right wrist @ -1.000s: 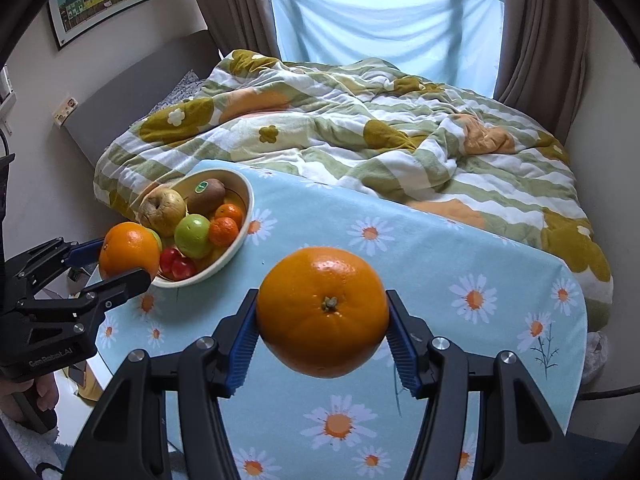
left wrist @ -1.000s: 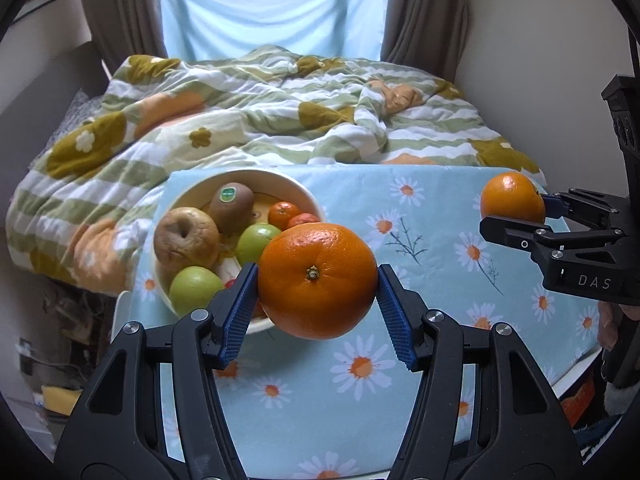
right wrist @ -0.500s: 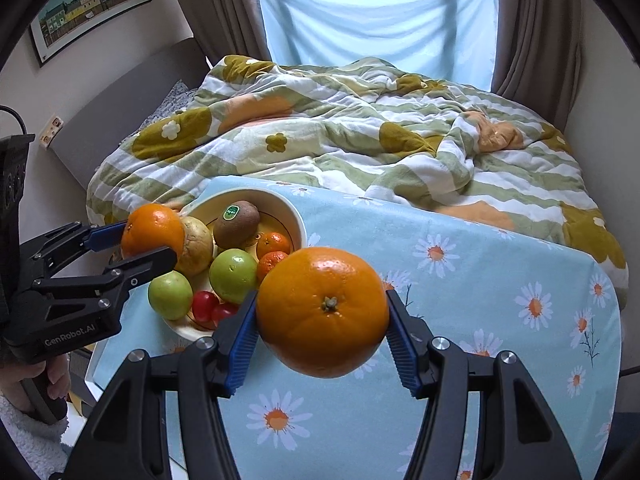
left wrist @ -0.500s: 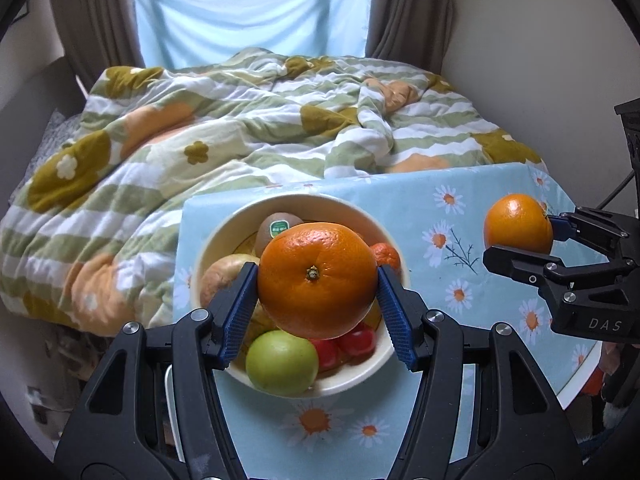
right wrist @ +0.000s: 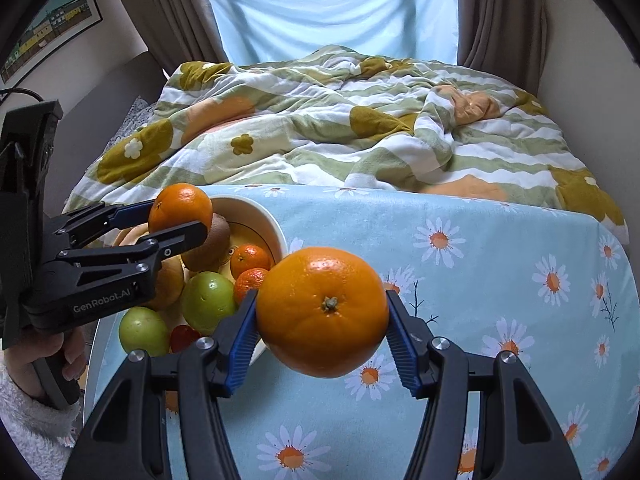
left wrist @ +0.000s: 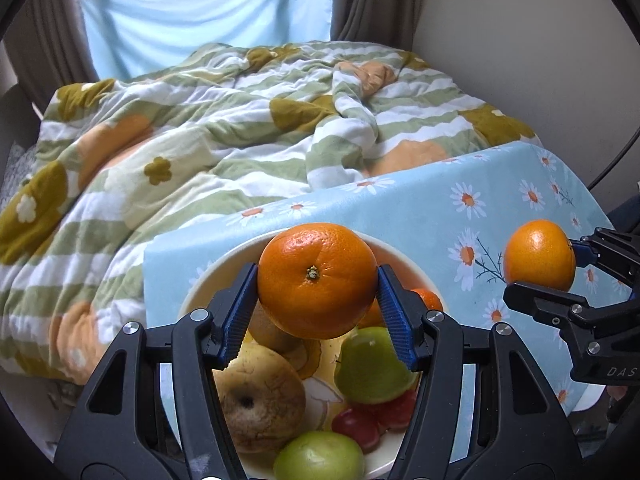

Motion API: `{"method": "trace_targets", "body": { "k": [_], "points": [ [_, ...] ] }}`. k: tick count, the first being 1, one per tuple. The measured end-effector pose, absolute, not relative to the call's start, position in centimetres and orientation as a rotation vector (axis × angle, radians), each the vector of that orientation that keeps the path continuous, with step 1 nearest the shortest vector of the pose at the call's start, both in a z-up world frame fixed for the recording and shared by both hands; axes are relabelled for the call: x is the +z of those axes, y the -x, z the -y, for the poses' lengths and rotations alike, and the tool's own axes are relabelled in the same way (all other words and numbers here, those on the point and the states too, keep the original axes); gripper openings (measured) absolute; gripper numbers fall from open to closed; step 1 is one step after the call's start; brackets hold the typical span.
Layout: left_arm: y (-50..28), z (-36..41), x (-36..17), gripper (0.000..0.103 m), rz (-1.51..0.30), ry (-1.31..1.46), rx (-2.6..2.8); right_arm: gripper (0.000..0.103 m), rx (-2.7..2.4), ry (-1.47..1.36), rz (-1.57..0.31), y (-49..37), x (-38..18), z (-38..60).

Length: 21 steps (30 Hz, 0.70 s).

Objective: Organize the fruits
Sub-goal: 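Lower the orange onto the plate and open the left tool while the right tool carries its orange, then place the orange on the plate and open the right tool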

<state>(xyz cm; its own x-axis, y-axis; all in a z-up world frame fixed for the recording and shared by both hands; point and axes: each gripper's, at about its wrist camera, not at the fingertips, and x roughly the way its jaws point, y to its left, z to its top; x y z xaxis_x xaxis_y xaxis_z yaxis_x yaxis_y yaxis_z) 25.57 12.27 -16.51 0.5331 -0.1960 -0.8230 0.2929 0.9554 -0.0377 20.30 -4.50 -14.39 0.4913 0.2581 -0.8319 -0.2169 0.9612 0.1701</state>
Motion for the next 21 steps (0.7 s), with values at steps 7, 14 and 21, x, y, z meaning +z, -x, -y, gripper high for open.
{"method": "trace_targets", "body": {
  "k": [7, 14, 21],
  "points": [
    [-26.9, -11.8, -17.8, 0.066, -0.986, -0.134, -0.312, 0.055, 0.25, -0.079, -1.024, -20.1, -15.0, 5.1],
    [-26.7, -11.4, -17.6, 0.072, -0.98, -0.146, -0.339, 0.055, 0.227, -0.089, -1.017, -19.8, -14.7, 5.3],
    [-25.2, -12.4, -14.5, 0.103, -0.894, -0.138, -0.308, 0.055, 0.206, -0.077, -1.005, -19.2, -13.3, 5.7]
  ]
}}
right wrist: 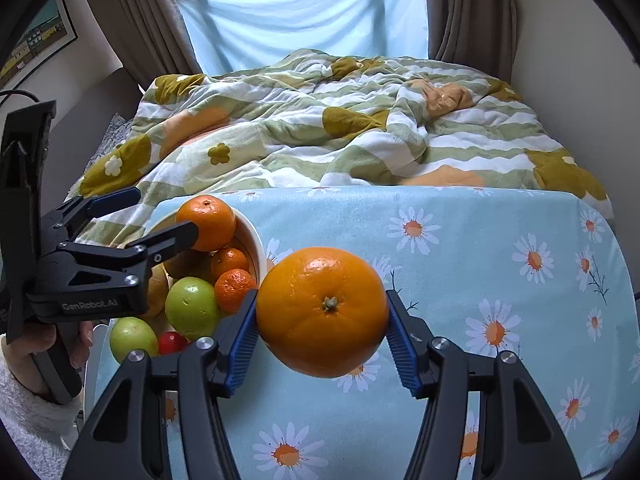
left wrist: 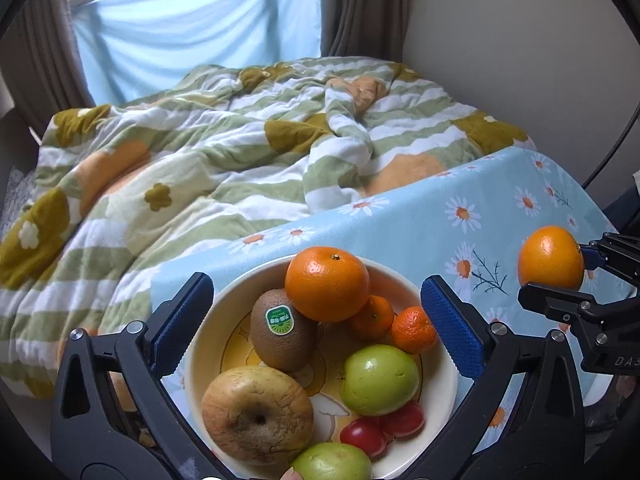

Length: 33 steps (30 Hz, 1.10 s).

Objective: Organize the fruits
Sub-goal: 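Place the orange on the plate and open the right tool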

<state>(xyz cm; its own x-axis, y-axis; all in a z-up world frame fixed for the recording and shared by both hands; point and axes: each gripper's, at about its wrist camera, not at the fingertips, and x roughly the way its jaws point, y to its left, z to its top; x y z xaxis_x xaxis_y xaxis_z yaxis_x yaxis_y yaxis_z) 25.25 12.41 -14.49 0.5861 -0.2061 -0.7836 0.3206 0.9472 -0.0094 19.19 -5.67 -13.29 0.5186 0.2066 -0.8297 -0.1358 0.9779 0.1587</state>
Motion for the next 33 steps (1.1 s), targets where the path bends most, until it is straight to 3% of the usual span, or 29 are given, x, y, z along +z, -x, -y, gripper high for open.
{"method": "trace_targets", "body": {
  "k": [11, 33],
  "points": [
    [-19.8, -18.0, -12.8, 0.103, -0.921, -0.028, -0.135, 0.055, 0.325, 0.003, -0.995, -19.5, -11.8, 3.4],
    [-13.2, -21.7, -15.1, 0.103, -0.962, 0.066, 0.053, 0.055, 0.629, 0.089, -1.006, -22.5, -15.6, -7.6]
  ]
}}
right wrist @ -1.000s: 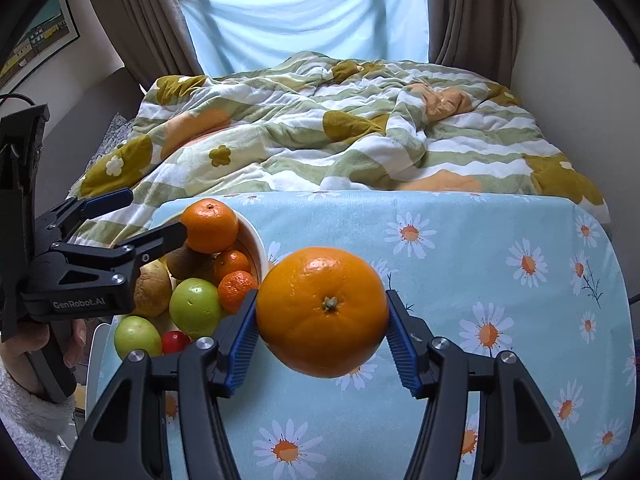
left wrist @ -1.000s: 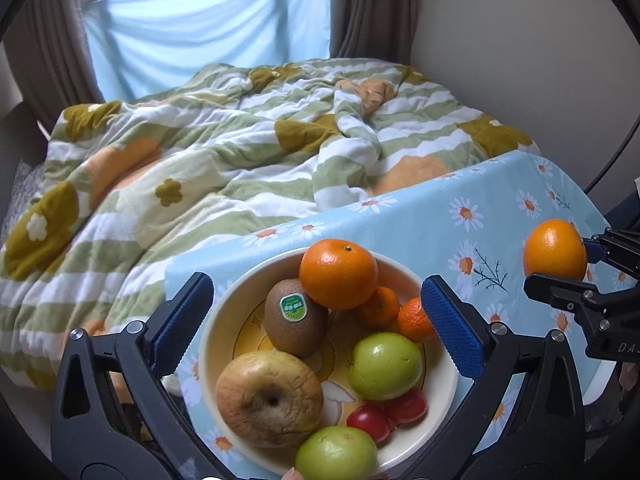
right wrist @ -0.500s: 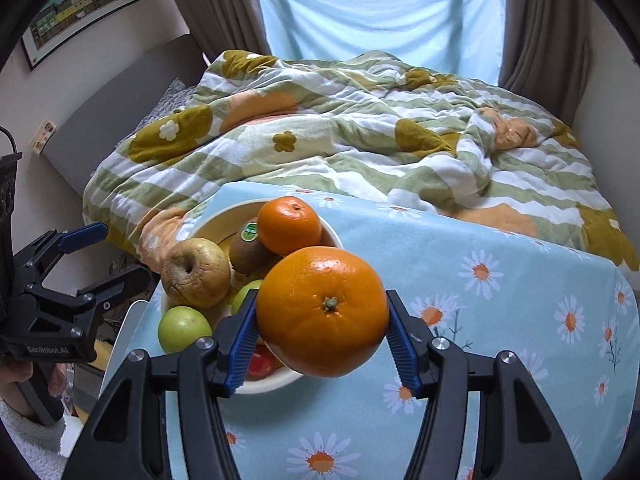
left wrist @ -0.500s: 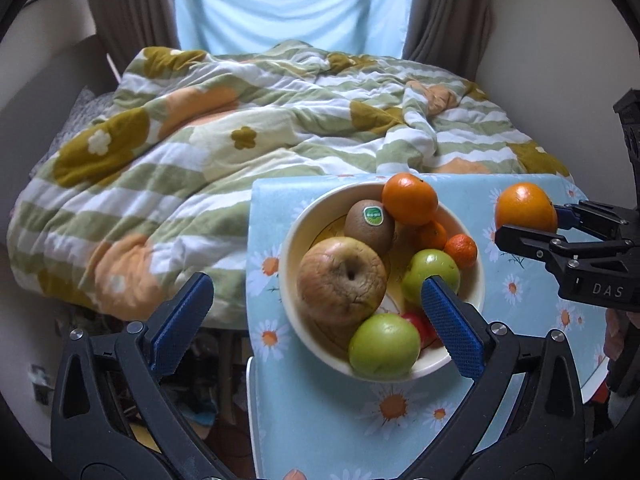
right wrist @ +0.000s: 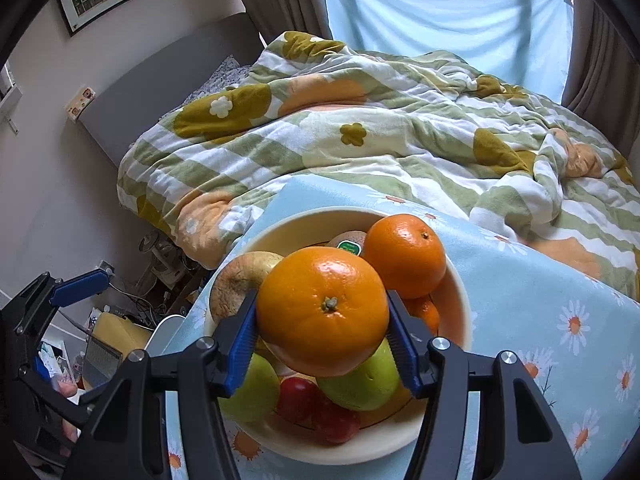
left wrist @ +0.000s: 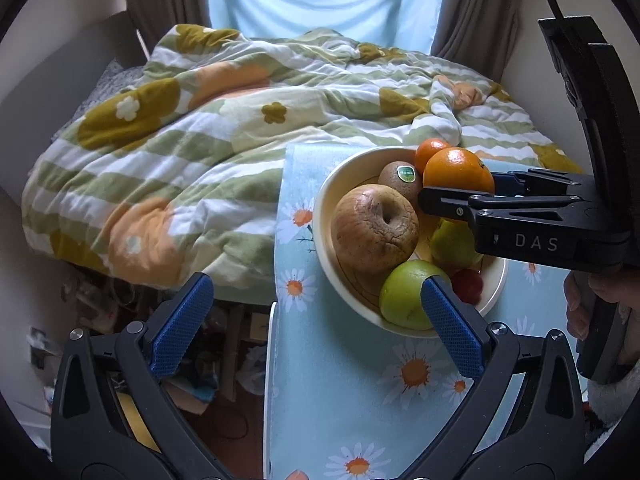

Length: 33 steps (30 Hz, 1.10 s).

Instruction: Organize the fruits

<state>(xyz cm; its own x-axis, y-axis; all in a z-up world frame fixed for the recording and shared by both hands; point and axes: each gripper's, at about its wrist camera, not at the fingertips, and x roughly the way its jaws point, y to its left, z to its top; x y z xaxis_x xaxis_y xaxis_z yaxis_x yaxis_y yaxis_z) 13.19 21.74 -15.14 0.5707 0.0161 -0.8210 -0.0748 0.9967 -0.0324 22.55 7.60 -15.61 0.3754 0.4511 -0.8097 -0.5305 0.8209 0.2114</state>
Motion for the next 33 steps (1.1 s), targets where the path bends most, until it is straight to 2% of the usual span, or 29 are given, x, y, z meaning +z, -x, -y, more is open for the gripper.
{"method": "trace_targets", "body": {
  "k": [5, 7, 8, 9, 11, 21, 26, 29, 33],
  "points": [
    [-13.1, -22.0, -15.7, 0.103, -0.966, 0.075, 0.04, 0.056, 0.606, 0.075, -1.022, -22.9, -16.0, -7.6],
    [-12.9, -22.1, -15.9, 0.103, -0.971, 0.081, 0.04, 0.059, 0.61, 0.066, -1.018, -22.9, -15.9, -7.4],
    [-12.9, -22.2, -16.0, 0.103, -0.974, 0.085, 0.039, 0.067, 0.61, 0.063, -1.007, -22.8, -15.7, -7.4],
    [-12.8, -22.2, -16.1, 0.103, -0.976, 0.088, 0.039, 0.079, 0.605, 0.06, -0.994, -22.6, -15.5, -7.3],
    [-12.7, -22.0, -16.1, 0.103, -0.981, 0.094, 0.034, 0.094, 0.603, 0.045, -0.97, -22.4, -15.0, -6.8],
    [-12.1, -20.4, -14.7, 0.103, -0.968, 0.079, 0.052, 0.095, 0.569, 0.037, -0.936, -21.3, -13.1, -4.0],
    [-11.3, -18.4, -11.9, 0.103, -0.931, 0.065, 0.058, 0.095, 0.543, 0.05, -0.901, -20.0, -10.4, -1.3],
    [-10.8, -16.8, -10.0, 0.103, -0.913, 0.058, 0.059, 0.103, 0.515, 0.068, -0.867, -18.5, -8.2, 1.0],
    [-9.8, -14.0, -7.2, 0.103, -0.871, 0.042, 0.062, 0.103, 0.469, 0.058, -0.842, -16.2, -5.6, 4.6]
  ]
}}
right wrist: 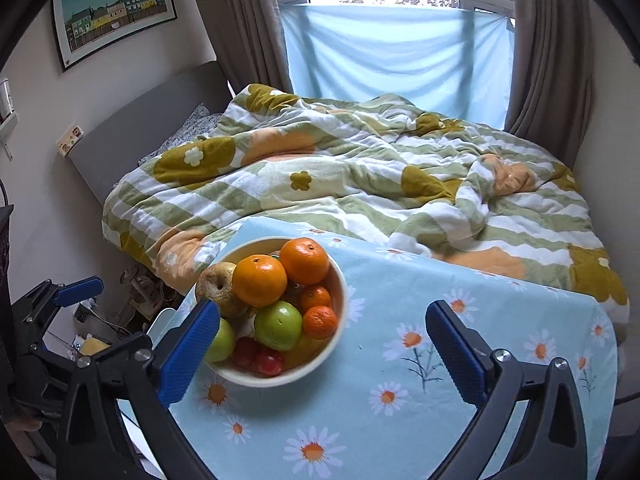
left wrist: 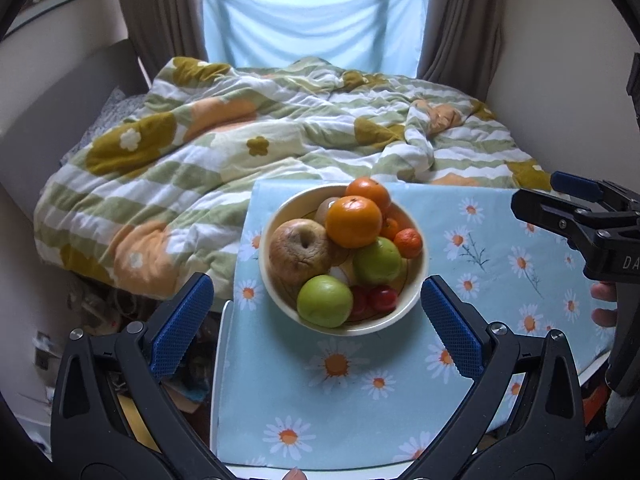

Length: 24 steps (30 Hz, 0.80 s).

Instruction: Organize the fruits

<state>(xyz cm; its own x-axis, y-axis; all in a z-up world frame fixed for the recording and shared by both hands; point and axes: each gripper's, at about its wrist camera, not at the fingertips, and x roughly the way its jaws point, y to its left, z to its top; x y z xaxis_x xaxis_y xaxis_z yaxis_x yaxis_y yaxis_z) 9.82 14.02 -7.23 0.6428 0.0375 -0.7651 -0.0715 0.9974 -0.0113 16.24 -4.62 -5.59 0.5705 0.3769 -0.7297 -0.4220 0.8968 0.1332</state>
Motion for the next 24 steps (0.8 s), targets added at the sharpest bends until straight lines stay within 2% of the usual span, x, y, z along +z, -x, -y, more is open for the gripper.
{"method": "trace_targets", "body": {
  "k": [5, 11, 24],
  "points": [
    [-8.1, -11.2, -5.0, 0.103, -0.839, 0.057, 0.058, 0.103, 0.347, 0.05, -0.824, -13.2, -3.1, 9.6],
    [-6.4, -8.3, -3.6, 0.103, -0.822, 0.043, 0.054, 0.103, 0.23, 0.0, -0.857, -10.5, -2.6, 14.7],
    [-4.8, -4.7, -1.9, 0.103, -0.768, 0.023, 0.026, 0.103, 0.132, -0.007, -0.828, -6.8, -2.4, 18.3]
  ]
}}
